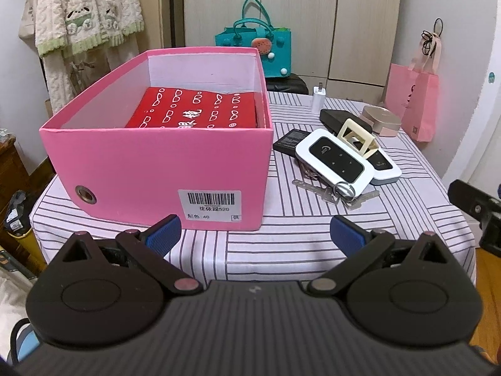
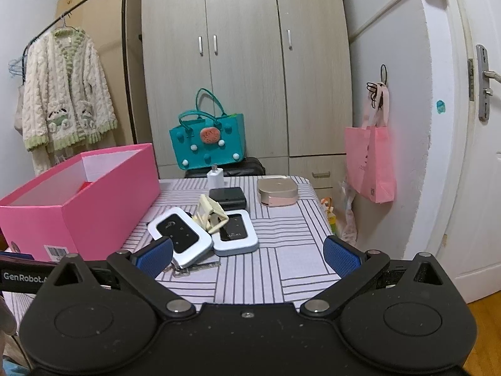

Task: Organize rigid objects
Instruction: 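Grasp the white Wi-Fi router with the right gripper and lift it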

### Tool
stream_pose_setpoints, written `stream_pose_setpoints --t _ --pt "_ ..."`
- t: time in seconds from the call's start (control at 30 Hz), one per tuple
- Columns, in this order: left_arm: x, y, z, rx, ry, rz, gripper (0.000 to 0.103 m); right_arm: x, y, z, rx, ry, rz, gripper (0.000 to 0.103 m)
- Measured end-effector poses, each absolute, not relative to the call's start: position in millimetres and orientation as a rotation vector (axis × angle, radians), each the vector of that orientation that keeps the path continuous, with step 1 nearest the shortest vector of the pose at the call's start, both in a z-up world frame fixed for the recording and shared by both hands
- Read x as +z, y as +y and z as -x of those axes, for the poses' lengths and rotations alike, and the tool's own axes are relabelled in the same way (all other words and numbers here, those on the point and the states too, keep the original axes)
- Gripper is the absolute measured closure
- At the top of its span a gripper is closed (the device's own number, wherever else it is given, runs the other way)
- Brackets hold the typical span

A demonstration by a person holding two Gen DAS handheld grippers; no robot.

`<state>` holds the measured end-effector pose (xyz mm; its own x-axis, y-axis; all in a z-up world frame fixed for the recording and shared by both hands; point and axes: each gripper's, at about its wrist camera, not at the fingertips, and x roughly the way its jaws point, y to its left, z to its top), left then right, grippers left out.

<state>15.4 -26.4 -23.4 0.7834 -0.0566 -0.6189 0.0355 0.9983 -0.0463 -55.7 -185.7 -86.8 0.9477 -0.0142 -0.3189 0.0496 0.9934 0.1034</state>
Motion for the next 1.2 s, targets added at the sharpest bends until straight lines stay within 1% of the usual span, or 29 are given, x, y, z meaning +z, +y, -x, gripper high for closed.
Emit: stream_pose_setpoints --t 0.13,0.23,0.33,0.5,0.6,0.7,0.77,0.9,1.0,1.07,1.13,1.2 --pt "-10 -25 -19 -0.17 0.681 0.019 0.001 -84 -183 55 -0.006 0.287 -0.064 0.0" --pt "2 -29 -21 -0.191 0.66 -0.073 0.001 -80 -180 53 0.01 0.268 -0.011 0.0" --pt "10 -25 -26 -0.215 0.676 -0.131 0.001 -75 -184 50 0.059 0.25 -0.024 0.0" --pt "39 -5 -41 -0.267 0.703 -0.203 0.001 -75 -191 25 0.194 0.341 -0.1 0.0" --pt "55 15 -58 -0.347 0.795 -0.145 0.001 -81 -191 5 0.268 0.41 -0.154 0.0" --pt "59 30 -77 -0.376 0.883 -0.101 0.002 -85 -182 -12 0.314 0.46 -0.148 0.0" --pt "61 40 -88 -0.365 0.924 -0.094 0.003 -85 -174 -22 0.331 0.481 -0.12 0.004" --pt "68 56 -98 -0.344 0.932 -0.1 0.003 -82 -160 -37 0.352 0.503 -0.026 0.014" --pt "79 71 -105 -0.331 0.917 -0.094 0.004 -81 -147 -47 0.365 0.512 0.09 0.025" --pt "85 81 -113 -0.296 0.901 -0.103 0.005 -80 -141 -57 0.379 0.525 0.155 0.038" --pt "88 91 -124 -0.243 0.888 -0.126 0.005 -81 -135 -64 0.389 0.525 0.213 0.04" --pt "86 100 -140 -0.214 0.912 -0.156 0.005 -81 -130 -72 0.405 0.534 0.272 0.04"
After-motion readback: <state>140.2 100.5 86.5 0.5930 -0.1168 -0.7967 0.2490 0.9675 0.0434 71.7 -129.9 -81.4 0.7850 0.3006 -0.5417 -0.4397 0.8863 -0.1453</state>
